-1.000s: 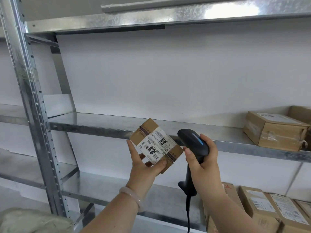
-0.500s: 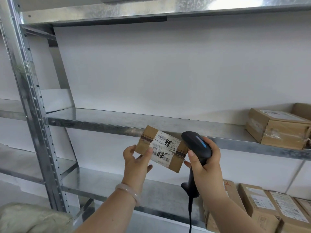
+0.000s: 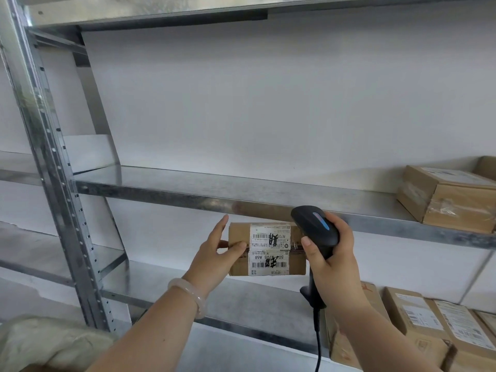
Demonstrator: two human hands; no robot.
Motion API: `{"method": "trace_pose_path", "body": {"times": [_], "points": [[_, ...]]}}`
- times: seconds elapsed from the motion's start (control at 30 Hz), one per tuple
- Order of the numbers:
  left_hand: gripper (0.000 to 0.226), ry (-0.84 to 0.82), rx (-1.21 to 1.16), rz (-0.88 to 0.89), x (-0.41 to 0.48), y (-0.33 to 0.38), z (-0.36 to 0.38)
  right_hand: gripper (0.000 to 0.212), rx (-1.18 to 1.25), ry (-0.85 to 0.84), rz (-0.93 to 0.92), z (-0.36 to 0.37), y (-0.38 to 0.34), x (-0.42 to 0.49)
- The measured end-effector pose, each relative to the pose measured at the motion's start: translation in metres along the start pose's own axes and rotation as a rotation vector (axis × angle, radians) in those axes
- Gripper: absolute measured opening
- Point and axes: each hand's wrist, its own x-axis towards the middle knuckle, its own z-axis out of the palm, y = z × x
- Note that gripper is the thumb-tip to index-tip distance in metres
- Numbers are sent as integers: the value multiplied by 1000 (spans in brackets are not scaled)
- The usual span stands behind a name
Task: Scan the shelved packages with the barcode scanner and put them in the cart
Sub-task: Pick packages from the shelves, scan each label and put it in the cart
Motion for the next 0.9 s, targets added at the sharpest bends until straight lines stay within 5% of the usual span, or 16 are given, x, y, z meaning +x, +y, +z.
{"method": "trace_pose_path", "body": {"times": [0.27,0.53,0.9], "points": [[74,-110,7,4,-2,-7,-14,52,-7,-15,17,5,2,3],[60,68,-170,-87,-4,-15,-47,51,15,-97,-12,17,2,-6],[60,274,-195,-137,-37,-40,-104,55,-67,-530,-98,60,-6,-58]]}}
